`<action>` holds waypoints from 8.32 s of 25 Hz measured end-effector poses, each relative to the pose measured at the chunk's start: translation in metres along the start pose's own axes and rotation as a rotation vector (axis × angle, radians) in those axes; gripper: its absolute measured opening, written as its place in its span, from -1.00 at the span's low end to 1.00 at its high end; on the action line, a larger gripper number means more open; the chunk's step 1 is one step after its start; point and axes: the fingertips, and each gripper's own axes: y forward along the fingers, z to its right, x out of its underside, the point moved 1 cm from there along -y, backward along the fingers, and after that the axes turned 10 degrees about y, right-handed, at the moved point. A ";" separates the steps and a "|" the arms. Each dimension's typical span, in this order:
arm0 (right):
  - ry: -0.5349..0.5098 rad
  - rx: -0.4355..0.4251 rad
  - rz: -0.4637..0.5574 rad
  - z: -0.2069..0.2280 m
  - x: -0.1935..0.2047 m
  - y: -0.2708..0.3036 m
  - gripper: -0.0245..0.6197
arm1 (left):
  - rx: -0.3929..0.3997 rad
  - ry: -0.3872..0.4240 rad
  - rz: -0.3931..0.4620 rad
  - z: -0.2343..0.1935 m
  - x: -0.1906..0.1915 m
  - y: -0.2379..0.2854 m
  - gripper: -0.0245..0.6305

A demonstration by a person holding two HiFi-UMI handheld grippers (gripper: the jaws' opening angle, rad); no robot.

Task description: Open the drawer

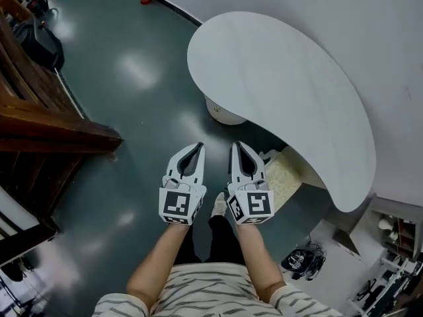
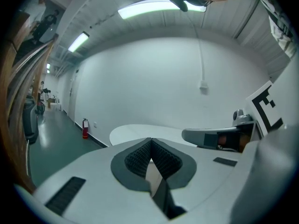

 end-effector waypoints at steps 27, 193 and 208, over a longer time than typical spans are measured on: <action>0.049 0.070 -0.023 0.084 0.138 0.066 -0.88 | 0.078 0.048 -0.023 -0.011 0.192 0.134 -0.90; -0.046 -0.152 -0.144 -0.083 0.030 -0.008 -0.88 | -0.137 0.047 -0.017 -0.042 0.030 -0.057 -0.91; -0.086 -0.215 -0.079 -0.115 -0.069 -0.051 -0.88 | -0.138 0.047 0.057 -0.014 -0.095 -0.100 -0.91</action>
